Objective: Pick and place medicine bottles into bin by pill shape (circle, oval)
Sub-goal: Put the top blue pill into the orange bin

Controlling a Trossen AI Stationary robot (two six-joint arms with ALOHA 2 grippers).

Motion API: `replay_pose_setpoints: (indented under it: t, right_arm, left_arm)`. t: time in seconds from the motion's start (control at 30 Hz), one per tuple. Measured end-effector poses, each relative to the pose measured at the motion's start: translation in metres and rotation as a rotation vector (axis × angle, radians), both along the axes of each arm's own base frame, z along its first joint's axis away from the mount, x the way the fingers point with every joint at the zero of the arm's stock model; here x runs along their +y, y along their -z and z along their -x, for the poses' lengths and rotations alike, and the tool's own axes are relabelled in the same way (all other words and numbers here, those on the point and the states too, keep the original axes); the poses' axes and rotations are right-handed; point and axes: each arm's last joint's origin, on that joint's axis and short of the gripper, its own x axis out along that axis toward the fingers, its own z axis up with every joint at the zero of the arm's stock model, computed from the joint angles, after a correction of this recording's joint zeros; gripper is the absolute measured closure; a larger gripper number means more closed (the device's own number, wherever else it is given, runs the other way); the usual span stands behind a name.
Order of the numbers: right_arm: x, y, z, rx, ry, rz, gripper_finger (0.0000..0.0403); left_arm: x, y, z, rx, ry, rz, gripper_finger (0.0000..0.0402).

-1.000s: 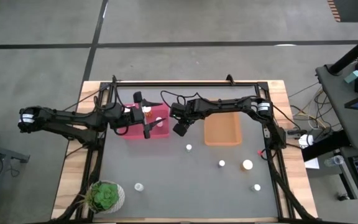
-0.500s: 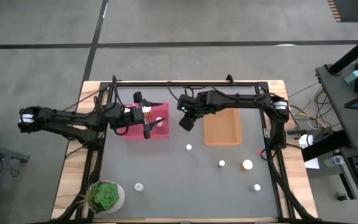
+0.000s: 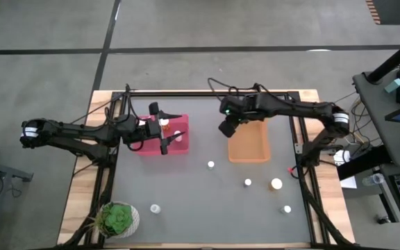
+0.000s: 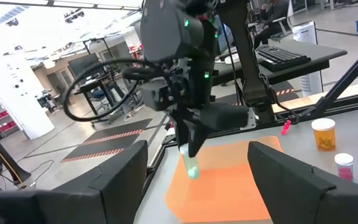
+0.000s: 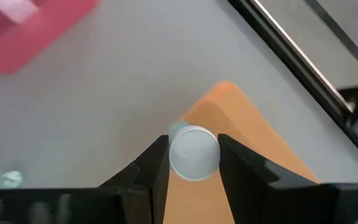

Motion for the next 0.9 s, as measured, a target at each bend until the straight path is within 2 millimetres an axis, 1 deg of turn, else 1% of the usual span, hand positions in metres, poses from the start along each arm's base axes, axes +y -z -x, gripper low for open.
replay_pose_setpoints:
  t: [0.23, 0.57, 0.73, 0.9]
  right_arm:
    - [-0.020, 0.024, 0.019, -0.001, 0.075, -0.029, 0.0285]
    - [-0.043, 0.069, 0.038, 0.070, 0.160, -0.083, 0.0285]
    - [-0.050, 0.084, 0.045, 0.060, 0.189, -0.081, 0.0285]
    - [-0.051, 0.097, 0.048, 0.050, 0.197, -0.078, 0.0285]
  left_arm:
    - [0.000, 0.000, 0.000, -0.001, 0.000, 0.001, 0.0139]
    - [0.000, 0.000, 0.000, 0.000, 0.000, 0.001, 0.0139]
    - [0.000, 0.000, 0.000, 0.000, 0.000, 0.001, 0.0139]
    - [0.000, 0.000, 0.000, 0.001, 0.000, 0.001, 0.0139]
